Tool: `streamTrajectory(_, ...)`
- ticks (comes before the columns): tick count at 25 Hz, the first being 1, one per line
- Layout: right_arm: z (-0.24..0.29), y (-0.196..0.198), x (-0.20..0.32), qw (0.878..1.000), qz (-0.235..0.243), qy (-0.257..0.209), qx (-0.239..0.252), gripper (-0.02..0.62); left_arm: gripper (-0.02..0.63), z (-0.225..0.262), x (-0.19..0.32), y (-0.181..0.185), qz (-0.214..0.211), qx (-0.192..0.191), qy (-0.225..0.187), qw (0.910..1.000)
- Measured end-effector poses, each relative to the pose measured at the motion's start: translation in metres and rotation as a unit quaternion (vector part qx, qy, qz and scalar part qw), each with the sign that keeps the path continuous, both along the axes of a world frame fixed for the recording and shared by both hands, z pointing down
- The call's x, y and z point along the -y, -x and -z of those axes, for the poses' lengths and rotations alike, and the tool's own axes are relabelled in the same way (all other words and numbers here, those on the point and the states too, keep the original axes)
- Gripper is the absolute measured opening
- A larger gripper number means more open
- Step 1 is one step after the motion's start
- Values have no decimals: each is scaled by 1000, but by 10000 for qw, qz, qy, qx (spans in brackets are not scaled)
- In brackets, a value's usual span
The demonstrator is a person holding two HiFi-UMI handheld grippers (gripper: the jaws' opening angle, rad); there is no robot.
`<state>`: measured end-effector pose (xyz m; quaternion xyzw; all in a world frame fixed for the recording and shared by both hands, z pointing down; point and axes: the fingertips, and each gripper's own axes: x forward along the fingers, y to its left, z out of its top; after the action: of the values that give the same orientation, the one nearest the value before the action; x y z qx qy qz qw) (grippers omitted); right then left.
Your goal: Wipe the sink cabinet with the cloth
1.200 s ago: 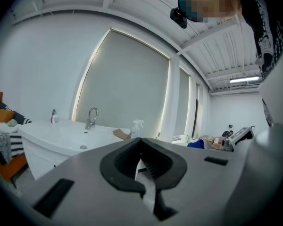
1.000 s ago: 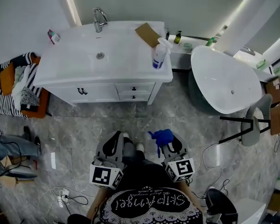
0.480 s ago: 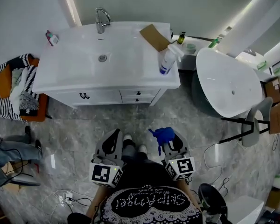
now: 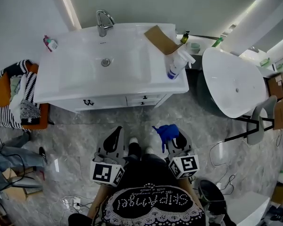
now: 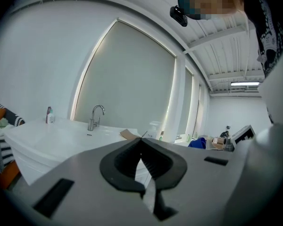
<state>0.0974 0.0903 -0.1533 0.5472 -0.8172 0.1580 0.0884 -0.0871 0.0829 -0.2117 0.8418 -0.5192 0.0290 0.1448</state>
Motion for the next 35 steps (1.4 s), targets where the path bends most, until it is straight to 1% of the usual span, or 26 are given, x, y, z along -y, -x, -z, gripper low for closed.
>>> streamTrajectory(3,-1,9,5,10000,12,-27,-18,115,0,-4,5,8,-49,51,55,10000)
streamTrajectory(7,1,27,9,9994,305,-98,-129,115,0,-8,14,18,-82,99,114,9999)
streamTrajectory(13,-9,38,10,9981,579,212,55,115,0,-19,19,24,-18,56,254,9997)
streamTrajectory(19,-11,41,12,9958,837,306,194,115,0,-29,16,25,123,109,411,9990)
streamTrajectory(22,-14,37,14,9944,971,383,171,115,0,-34,13,19,211,162,483,9985)
streamTrajectory(26,-19,23,19,9932,1001,552,206,115,0,-34,12,4,314,282,477,9980)
streamTrajectory(29,-22,11,26,9923,1077,602,135,117,0,-37,17,-10,417,565,475,9964)
streamTrajectory(32,-25,-1,38,9919,1172,497,-40,116,0,-30,32,-25,633,673,257,9954)
streamTrajectory(35,-28,-14,52,9929,1144,325,-25,117,0,-25,48,-39,709,764,-25,9946)
